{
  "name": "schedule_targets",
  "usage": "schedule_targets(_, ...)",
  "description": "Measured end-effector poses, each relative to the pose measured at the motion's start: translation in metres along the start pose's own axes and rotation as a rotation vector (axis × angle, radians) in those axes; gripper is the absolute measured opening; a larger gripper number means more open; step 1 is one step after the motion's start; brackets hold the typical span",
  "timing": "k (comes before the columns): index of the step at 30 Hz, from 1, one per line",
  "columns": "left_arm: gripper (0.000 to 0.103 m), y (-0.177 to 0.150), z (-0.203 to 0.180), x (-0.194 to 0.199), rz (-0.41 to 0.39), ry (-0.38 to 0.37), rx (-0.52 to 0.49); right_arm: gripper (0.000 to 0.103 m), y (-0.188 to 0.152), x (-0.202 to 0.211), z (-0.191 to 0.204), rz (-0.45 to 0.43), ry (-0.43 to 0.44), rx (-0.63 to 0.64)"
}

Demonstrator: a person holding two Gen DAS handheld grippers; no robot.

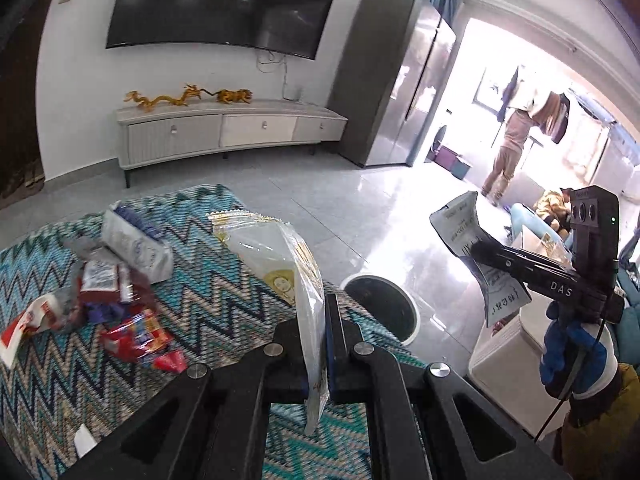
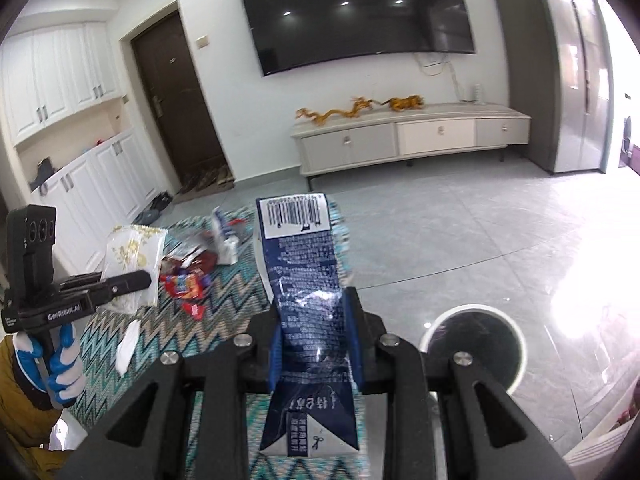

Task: Collect trash
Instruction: 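Carry both items to the trash bin and open both tools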

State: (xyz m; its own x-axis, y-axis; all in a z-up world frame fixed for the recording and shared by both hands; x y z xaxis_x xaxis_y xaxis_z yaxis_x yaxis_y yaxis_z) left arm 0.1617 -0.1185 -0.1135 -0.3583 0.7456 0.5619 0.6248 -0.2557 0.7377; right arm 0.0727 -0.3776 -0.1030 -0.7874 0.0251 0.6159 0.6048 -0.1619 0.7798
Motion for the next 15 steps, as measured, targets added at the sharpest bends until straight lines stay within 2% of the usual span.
schedule_targets(8,0.006,0.034,-0.073,-0.138,0.200,-0.088,-0.121,0.025,-0.017,-0.036,-0.119,0.024,-0.136,-0.189)
schedule_targets(15,0.007,0.040,-0.092,-0.272,0.365,-0.108,-0.088,0.025,-0.047,-0.106,-0.196,0.139,-0.199,-0.338)
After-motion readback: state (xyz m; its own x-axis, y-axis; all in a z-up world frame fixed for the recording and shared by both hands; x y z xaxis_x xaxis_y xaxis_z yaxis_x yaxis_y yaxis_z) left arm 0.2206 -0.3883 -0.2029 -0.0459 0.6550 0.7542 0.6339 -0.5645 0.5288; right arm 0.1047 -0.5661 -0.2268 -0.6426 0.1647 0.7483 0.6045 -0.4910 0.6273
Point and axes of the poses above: each gripper's, at about its wrist camera, not at the fingertips, and x roughly against the way its jaws point, z to its left, y to its top, the point moved 1 cm from there along -x, roughly the way its jaws point, and after that the axes turned 12 degrees about -y, right-handed, at the moved point
